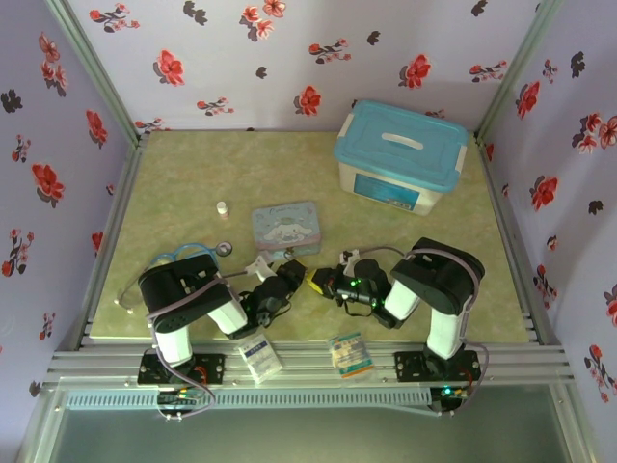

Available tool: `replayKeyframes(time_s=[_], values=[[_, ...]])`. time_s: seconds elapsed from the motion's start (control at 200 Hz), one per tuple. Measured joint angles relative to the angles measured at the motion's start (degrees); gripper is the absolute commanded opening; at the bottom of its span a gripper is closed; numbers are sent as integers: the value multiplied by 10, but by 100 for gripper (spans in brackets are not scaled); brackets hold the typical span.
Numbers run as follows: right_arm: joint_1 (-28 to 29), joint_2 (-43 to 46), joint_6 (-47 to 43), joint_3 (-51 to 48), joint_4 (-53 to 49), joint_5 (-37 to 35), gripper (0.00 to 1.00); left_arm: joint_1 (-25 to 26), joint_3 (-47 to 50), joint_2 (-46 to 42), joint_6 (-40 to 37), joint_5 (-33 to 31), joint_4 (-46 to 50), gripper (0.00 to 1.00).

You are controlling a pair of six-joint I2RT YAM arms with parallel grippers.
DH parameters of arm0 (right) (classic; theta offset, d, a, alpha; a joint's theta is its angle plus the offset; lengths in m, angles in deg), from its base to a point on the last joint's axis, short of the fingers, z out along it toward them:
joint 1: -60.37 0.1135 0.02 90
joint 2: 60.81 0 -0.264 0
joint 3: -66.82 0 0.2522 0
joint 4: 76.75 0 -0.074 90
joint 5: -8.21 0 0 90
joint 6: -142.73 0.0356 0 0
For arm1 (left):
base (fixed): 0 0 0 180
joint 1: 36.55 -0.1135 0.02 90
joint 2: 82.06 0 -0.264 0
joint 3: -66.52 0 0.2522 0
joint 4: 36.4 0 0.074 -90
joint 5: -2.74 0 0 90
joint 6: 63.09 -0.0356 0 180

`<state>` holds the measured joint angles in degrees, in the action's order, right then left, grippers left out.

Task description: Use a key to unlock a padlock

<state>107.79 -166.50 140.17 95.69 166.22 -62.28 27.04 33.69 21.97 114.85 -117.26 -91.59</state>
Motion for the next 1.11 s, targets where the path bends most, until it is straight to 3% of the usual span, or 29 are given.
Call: replayKeyframes(time_s=[0.315, 0.89, 1.105], values=[[1, 7, 21, 5, -10, -3, 0, 4, -2, 1, 5, -7, -1, 0], [6, 54, -29, 25, -88, -33, 0, 10, -21, 19, 24, -52, -13, 0], [6, 88, 23, 6, -77, -70, 0, 13, -36, 13, 28, -41, -29, 0]])
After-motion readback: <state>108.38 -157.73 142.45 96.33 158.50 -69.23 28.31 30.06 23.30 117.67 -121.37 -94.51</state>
